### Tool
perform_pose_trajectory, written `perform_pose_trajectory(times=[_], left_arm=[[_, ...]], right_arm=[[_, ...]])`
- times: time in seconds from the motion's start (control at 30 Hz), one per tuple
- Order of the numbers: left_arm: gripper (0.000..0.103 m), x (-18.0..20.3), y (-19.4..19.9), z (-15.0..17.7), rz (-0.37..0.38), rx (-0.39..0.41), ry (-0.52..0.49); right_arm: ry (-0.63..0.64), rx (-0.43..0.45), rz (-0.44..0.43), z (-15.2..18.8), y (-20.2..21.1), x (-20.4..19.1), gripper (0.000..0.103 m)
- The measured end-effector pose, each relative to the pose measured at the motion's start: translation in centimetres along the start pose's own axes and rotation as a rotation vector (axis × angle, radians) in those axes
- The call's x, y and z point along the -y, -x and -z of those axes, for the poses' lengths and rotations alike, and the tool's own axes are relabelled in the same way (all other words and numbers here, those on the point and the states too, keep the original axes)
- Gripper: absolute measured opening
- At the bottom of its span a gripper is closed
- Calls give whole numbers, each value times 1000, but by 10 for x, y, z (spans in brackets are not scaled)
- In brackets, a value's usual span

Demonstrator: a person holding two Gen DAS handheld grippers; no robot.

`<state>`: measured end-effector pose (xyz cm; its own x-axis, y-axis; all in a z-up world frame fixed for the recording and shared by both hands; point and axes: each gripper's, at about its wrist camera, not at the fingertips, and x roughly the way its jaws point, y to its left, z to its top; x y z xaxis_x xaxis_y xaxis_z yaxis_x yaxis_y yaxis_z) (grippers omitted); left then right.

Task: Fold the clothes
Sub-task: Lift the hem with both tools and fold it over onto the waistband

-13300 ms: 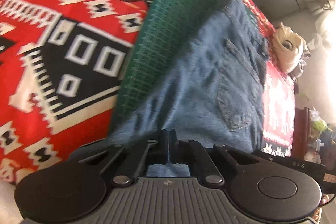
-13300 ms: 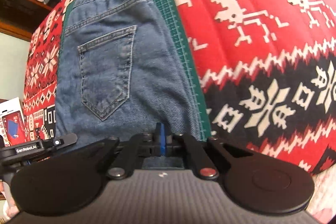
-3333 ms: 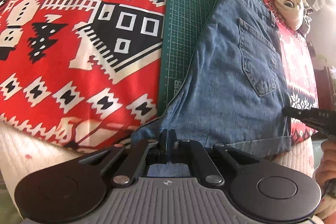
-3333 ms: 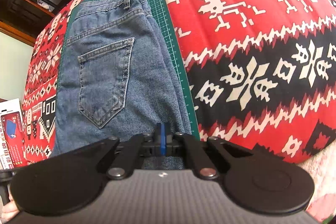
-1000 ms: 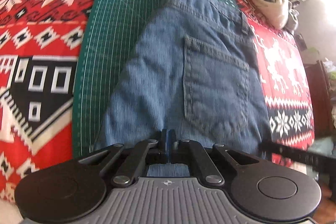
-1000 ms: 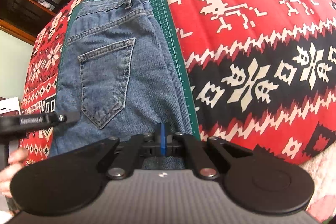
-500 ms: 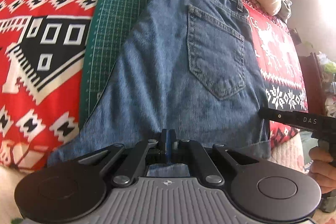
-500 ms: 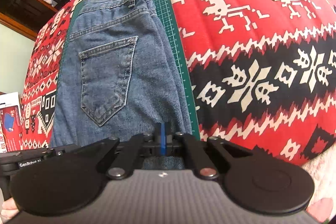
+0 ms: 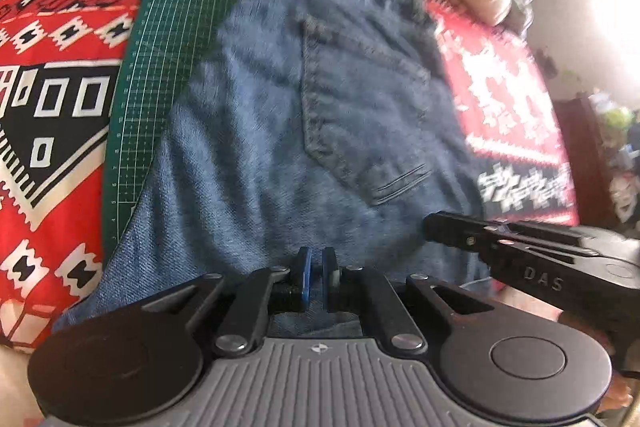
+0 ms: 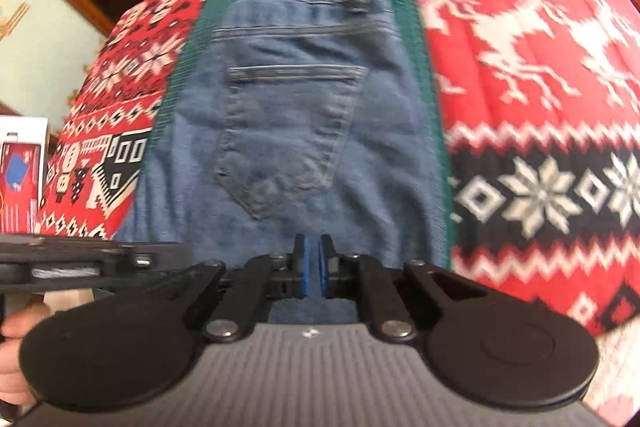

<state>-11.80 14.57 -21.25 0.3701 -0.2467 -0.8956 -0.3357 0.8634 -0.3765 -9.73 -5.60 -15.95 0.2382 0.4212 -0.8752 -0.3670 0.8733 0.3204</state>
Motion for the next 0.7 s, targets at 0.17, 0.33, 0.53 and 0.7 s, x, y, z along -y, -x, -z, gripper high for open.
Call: perform_pose_trajectory(times=[0.17, 0.33, 0.53, 0.7], left_arm=[[3, -16, 3, 12, 51, -5, 31], [3, -24, 12, 16, 54, -20, 70], [3, -24, 32, -9, 39, 36, 82], [3, -20, 56, -53, 49, 76, 78]], right_arm=[[71, -7, 56, 12, -8, -5, 5], [80, -10, 46, 30, -2, 7, 1], [27, -3, 18, 23, 15, 19, 4], [-25, 19, -20, -14, 34, 28, 4]])
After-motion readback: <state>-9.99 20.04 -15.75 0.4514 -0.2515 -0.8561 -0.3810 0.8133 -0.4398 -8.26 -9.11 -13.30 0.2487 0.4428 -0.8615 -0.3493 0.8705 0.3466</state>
